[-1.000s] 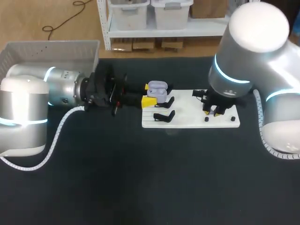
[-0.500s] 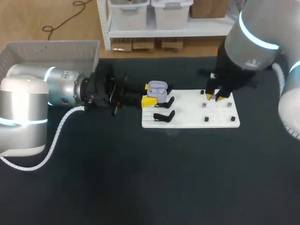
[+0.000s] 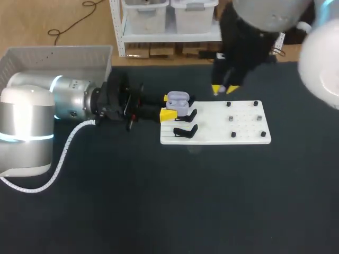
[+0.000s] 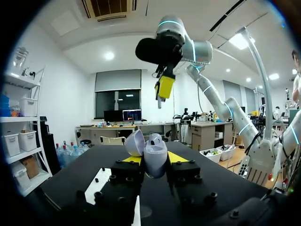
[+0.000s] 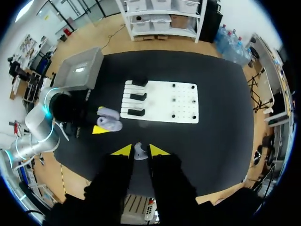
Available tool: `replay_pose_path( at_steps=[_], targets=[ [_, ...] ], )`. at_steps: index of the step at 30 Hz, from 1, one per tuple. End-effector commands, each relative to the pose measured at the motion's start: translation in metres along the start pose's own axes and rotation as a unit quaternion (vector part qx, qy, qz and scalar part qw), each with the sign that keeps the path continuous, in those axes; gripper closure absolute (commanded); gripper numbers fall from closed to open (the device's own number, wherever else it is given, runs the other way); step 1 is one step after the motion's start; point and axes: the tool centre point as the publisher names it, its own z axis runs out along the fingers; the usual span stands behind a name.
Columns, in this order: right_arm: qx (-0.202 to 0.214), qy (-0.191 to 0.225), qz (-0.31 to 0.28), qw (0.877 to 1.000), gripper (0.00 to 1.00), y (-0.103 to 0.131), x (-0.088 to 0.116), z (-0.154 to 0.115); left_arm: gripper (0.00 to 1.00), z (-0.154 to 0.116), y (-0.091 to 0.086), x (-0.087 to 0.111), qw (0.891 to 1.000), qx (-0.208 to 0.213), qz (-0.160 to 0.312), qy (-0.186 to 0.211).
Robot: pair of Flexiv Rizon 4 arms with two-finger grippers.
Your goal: Pick up each earbud case from the left stands, insert the matching earbuds, close the lid, and place the case in the box.
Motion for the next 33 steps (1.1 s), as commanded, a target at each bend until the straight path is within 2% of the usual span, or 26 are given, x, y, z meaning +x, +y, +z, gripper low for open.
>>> replay_pose_path(
  at_steps=[1, 6, 11, 25, 33],
  targets=[
    [0.012, 0.025, -0.025, 0.999, 1.0, 0.025, -0.004, 0.004, 1.0, 0.0, 0.001, 0.0, 1.0, 0.001, 0.0, 0.0],
    [0.015, 0.035, -0.065, 0.997, 1.0, 0.045, -0.004, 0.011, 1.0, 0.0, 0.001, 0.0, 1.0, 0.001, 0.0, 0.0],
    [0.008, 0.046, -0.081, 0.996, 1.0, 0.056, -0.004, 0.018, 1.0, 0.0, 0.001, 0.0, 1.0, 0.001, 0.0, 0.0],
    [0.008, 0.046, -0.081, 0.996, 1.0, 0.056, -0.004, 0.018, 1.0, 0.0, 0.001, 0.0, 1.0, 0.001, 0.0, 0.0],
    [0.008, 0.034, -0.115, 0.993, 1.0, 0.065, -0.013, 0.022, 1.0, 0.0, 0.001, 0.0, 1.0, 0.001, 0.0, 0.0]
  ],
)
